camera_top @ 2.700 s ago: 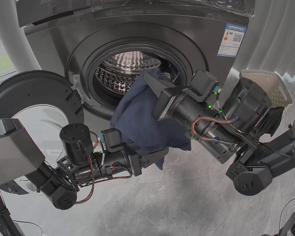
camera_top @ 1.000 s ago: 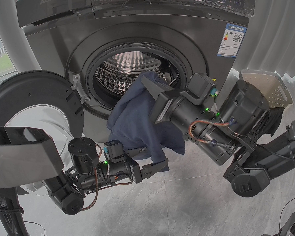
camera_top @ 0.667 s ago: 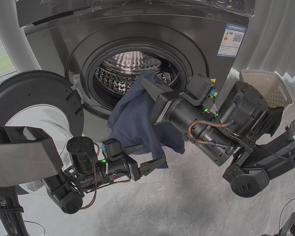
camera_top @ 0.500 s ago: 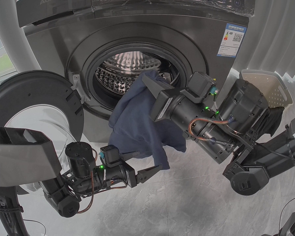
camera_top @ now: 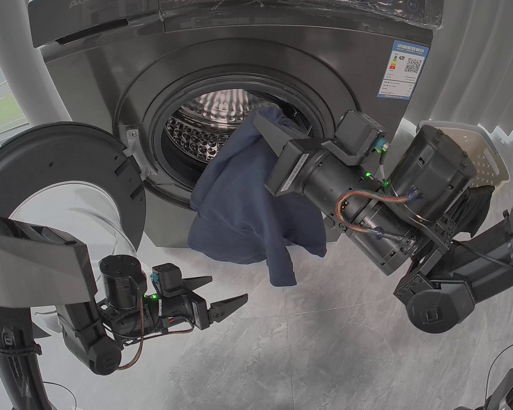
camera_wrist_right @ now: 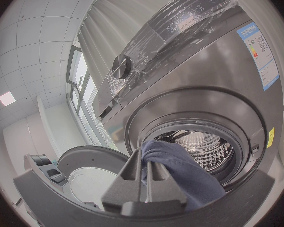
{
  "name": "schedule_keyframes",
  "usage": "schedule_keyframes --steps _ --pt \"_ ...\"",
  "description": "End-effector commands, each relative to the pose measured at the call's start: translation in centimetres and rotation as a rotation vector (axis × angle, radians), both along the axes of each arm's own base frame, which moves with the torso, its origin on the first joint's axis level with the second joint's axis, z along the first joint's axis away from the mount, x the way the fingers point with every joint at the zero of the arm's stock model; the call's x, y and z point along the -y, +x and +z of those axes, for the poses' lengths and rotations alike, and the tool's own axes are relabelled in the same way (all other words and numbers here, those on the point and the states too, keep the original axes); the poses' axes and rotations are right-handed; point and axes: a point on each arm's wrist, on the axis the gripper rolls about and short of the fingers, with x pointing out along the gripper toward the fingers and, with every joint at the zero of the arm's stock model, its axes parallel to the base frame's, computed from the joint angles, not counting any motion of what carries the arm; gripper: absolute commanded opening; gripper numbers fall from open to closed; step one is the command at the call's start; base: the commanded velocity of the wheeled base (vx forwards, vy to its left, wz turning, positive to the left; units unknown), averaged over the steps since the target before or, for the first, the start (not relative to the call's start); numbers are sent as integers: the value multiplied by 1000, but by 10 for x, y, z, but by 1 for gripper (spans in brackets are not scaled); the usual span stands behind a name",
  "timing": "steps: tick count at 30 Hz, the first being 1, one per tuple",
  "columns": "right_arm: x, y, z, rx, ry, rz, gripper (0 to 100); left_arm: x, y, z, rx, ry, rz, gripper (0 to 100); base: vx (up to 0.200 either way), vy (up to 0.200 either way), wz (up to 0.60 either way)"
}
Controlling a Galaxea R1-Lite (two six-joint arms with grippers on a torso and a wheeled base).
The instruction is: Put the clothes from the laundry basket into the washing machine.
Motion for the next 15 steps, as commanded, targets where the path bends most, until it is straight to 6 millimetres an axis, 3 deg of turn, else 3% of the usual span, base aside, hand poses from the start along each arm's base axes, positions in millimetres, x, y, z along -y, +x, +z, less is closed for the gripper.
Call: schedule_keyframes --steps 1,9,15 --pt "3 -4 5 9 10 2 0 -13 6 -3 -11 3 42 100 0 0 0" --pt "2 -10 5 7 7 17 0 -24 29 -6 22 -12 102 100 0 0 0" --pt "0 -10 3 3 3 20 0 -21 39 -8 37 -23 84 100 0 0 0"
